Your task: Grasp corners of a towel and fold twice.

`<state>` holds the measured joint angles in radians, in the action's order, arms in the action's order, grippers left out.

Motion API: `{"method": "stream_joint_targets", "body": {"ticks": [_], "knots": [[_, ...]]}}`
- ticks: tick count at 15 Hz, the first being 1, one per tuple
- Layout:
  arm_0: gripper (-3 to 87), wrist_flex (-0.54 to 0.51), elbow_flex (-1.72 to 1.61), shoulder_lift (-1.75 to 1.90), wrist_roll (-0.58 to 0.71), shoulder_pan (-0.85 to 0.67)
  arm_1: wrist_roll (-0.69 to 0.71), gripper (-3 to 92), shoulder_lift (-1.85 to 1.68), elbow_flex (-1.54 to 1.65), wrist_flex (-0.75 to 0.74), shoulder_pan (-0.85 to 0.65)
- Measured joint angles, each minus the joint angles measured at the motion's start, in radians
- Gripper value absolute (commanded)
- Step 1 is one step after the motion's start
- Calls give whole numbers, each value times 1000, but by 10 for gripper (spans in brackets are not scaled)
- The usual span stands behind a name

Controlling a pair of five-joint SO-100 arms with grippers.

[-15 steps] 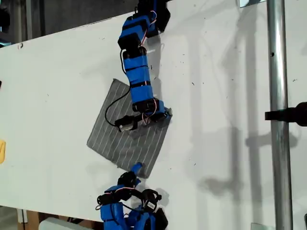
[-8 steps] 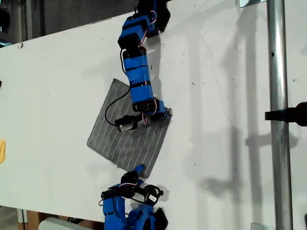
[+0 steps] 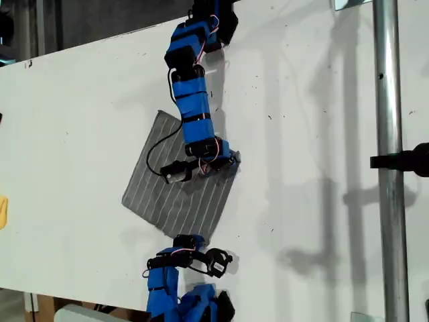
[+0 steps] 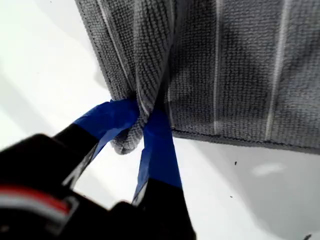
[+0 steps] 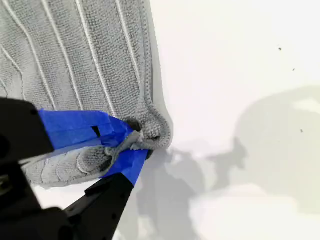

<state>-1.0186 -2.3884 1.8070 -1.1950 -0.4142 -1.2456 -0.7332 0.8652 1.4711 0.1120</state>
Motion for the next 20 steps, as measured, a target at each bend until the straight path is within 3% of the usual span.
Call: {"method": "stream_joint_targets", "body": {"ticks": [5, 10, 15, 17, 20], "knots": [[-28, -61, 98, 20, -49, 84, 0, -3, -58, 52, 0, 2], [-28, -181, 471, -51, -212, 380, -8, -3, -179, 140, 75, 69], [-27, -215, 696, -187, -416, 660, -176, -3, -414, 253, 118, 244], [-27, -215, 712, -189, -423, 680, -204, -3, -476, 279, 121, 258], [-27, -267, 712, -189, -367, 612, -176, -3, -575, 436, 55, 143]]}}
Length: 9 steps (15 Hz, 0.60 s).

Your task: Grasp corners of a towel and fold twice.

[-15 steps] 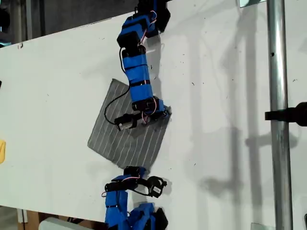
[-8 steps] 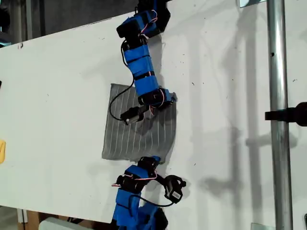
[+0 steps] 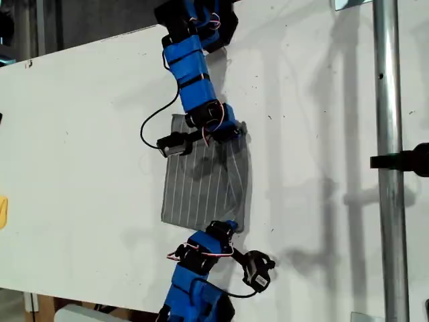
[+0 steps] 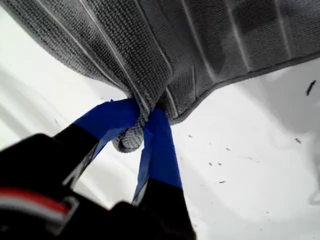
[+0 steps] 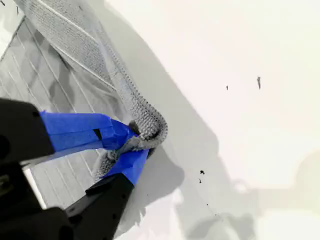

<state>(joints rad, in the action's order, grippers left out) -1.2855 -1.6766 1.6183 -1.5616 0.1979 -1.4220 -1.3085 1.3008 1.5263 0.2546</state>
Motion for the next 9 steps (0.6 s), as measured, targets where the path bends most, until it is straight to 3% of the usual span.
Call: {"method": "stream_joint_targets", "body": {"ticks": [3, 9], "knots": [[-27, -64, 0, 0, 143, -176, 109, -2, -12, 74, -63, -144], [-27, -98, 12, -54, 566, -640, 403, -2, -12, 121, -98, -502]]}}
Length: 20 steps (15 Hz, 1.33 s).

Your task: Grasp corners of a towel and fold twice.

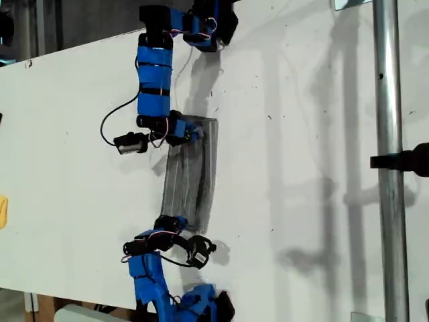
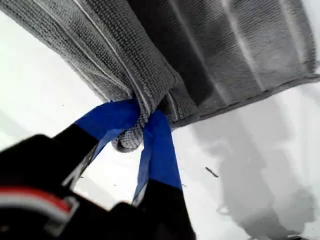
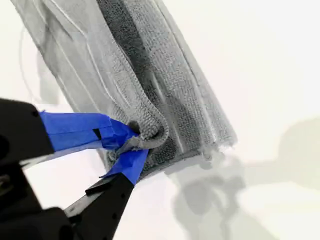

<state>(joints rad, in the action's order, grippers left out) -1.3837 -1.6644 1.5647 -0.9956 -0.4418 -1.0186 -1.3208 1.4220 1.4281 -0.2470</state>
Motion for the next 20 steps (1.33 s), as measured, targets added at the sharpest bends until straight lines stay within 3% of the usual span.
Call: {"method": "stream_joint_targets", "body": {"ticks": [4, 8, 12, 20], "knots": [[-27, -86, 282, -161, 204, -219, 198, -2, -49, -8, -14, -261], [-27, -198, 580, -290, 290, -281, 311, -2, -187, -98, 37, -393], [-27, -201, 568, -348, 291, -279, 268, -2, -229, -5, 37, -313], [-26, -143, 456, -416, 186, -212, 92, -2, -155, 279, -129, -150]]}}
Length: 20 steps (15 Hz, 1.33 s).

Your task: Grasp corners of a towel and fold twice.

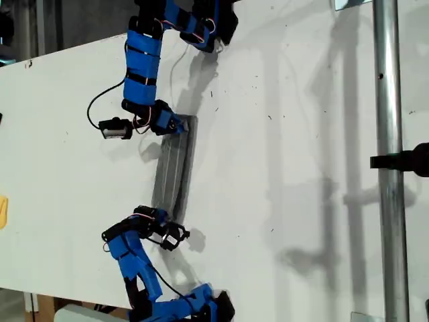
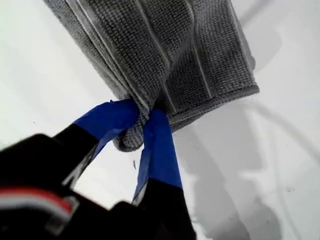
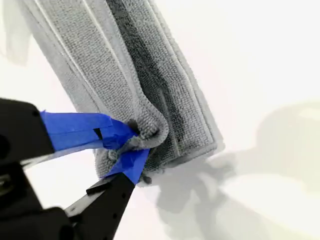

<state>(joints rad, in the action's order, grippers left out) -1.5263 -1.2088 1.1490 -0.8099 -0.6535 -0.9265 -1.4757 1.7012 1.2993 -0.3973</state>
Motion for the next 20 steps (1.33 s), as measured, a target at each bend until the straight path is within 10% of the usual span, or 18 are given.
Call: {"method": "stream_joint_targets", "body": {"ticks": [8, 17, 20], "knots": [[222, -12, -52, -64, -54, 5, -60, 145, 46, 80, -57, -14], [207, -109, -453, 592, -206, -66, -91, 270, -715, 334, 281, -178], [195, -118, -718, 943, -337, 20, -204, 332, -996, 440, 301, -11]]}}
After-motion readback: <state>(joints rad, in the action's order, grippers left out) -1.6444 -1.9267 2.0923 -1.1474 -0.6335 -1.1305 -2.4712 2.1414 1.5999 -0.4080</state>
